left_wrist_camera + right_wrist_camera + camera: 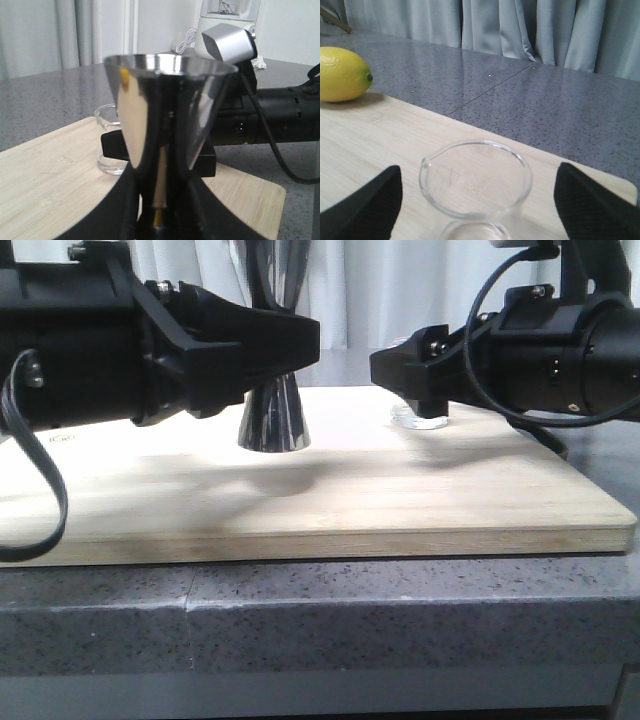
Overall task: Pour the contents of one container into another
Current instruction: 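Set the empty beaker on the board and open the right gripper, then lower the jigger onto the board with the left gripper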
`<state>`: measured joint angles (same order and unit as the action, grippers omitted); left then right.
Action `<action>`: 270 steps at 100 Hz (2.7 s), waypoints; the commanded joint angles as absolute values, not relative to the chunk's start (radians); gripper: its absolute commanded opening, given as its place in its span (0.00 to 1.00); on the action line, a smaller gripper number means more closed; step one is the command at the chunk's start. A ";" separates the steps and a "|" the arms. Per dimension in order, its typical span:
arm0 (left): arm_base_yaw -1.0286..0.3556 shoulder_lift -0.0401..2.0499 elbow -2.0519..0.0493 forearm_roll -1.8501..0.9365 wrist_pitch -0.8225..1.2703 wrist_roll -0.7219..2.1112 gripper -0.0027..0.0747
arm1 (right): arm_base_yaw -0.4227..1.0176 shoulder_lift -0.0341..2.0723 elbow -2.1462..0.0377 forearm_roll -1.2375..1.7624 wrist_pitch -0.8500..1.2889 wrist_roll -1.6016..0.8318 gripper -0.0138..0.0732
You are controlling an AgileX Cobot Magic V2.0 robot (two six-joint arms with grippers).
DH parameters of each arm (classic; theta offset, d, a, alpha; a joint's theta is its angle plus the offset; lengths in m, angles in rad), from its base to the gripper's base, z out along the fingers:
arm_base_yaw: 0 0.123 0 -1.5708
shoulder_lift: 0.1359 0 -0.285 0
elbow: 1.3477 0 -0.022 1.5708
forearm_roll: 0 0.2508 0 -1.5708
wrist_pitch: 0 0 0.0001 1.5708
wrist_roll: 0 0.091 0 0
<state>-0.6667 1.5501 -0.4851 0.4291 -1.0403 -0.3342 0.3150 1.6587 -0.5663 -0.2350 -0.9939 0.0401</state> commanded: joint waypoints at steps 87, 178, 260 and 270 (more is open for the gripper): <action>-0.653 1.510 -0.509 0.380 -1.138 -0.319 0.01 | 0.313 1.394 -0.415 -0.235 -0.977 0.077 0.81; -0.388 1.510 -0.509 0.382 -1.168 -0.319 0.01 | 0.313 1.291 -0.371 -0.235 -0.967 0.077 0.81; -0.379 1.591 -0.509 0.388 -1.217 -0.319 0.01 | 0.313 1.291 -0.371 -0.235 -0.982 0.077 0.81; -0.379 1.609 -0.509 0.404 -1.237 -0.319 0.01 | 0.313 1.291 -0.371 -0.235 -0.982 0.077 0.81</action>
<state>-0.3857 1.6255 -0.4851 0.4102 -1.1154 -0.3176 0.3150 1.3200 -0.3520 -0.2370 -0.8960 0.0772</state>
